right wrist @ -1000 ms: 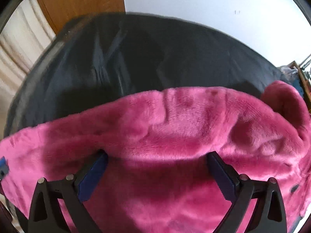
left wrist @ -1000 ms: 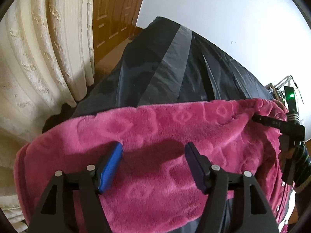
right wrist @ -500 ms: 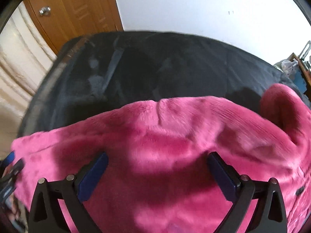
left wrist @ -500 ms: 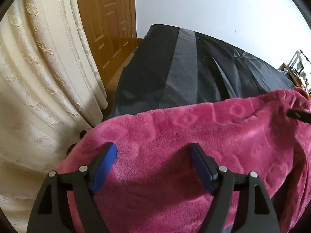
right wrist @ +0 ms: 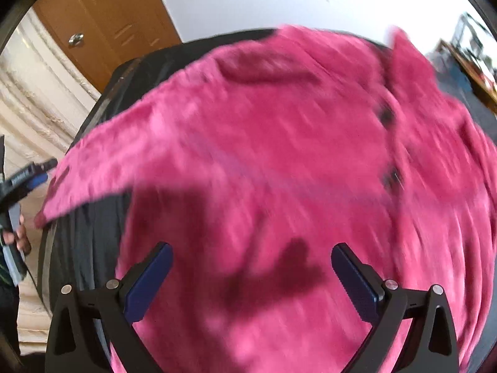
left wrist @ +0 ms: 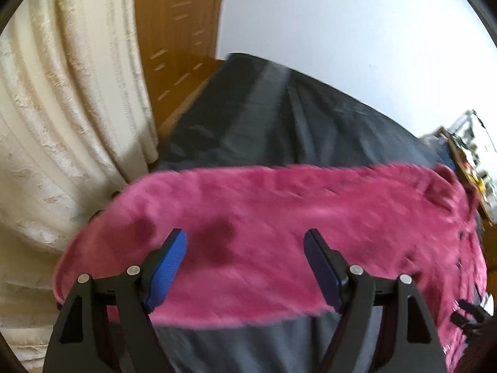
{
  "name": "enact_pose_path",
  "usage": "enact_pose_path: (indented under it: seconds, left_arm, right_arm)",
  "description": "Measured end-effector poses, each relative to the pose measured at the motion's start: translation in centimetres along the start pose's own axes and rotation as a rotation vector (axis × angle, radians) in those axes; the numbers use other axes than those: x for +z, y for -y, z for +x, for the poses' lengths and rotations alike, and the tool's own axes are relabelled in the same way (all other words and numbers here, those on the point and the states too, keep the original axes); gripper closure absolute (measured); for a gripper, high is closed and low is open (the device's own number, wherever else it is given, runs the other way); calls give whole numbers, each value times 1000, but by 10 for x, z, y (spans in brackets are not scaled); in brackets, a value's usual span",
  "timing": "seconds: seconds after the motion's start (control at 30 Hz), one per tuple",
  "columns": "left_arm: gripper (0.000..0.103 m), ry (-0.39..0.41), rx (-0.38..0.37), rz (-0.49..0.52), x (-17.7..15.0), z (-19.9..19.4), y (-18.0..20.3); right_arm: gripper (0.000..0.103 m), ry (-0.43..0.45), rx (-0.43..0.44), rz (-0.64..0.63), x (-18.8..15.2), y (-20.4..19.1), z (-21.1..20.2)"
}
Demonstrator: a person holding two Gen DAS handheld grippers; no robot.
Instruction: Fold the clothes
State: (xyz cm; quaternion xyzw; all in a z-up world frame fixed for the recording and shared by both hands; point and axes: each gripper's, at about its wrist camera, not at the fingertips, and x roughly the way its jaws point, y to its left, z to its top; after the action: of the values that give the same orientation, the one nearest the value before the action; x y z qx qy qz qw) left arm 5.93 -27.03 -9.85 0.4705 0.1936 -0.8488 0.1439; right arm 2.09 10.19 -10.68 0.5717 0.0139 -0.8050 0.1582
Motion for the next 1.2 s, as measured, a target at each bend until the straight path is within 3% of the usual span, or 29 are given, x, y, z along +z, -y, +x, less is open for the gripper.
enact_pose_path:
  seconds: [0.2, 0.37, 0.53, 0.73, 0.87, 1.03, 1.2]
  left_arm:
    - [22, -74, -157, 117, -66, -26, 93]
    - [22, -129, -247, 285, -124, -31, 174]
    - [22, -181, -308, 380, -167, -31, 225]
    - [22, -248, -244, 542, -223, -20, 249]
    - [22, -162, -175, 593, -249, -26, 241]
    - [22, -131, -103, 590, -261, -31, 238]
    - [22, -129, -107, 577, -270, -38, 227]
  right_arm:
    - [0, -6, -42, 75, -66, 66, -39]
    - [0, 1, -106, 146, -101, 121, -59]
    - [0, -10, -85, 168, -132, 162, -69]
    - [0, -82, -123, 36, -153, 168, -37]
    - [0, -79, -181, -108, -170, 157, -27]
    - [0, -46, -147, -147, -188, 160, -35]
    - [0, -7, -132, -173, -214, 163, -46]
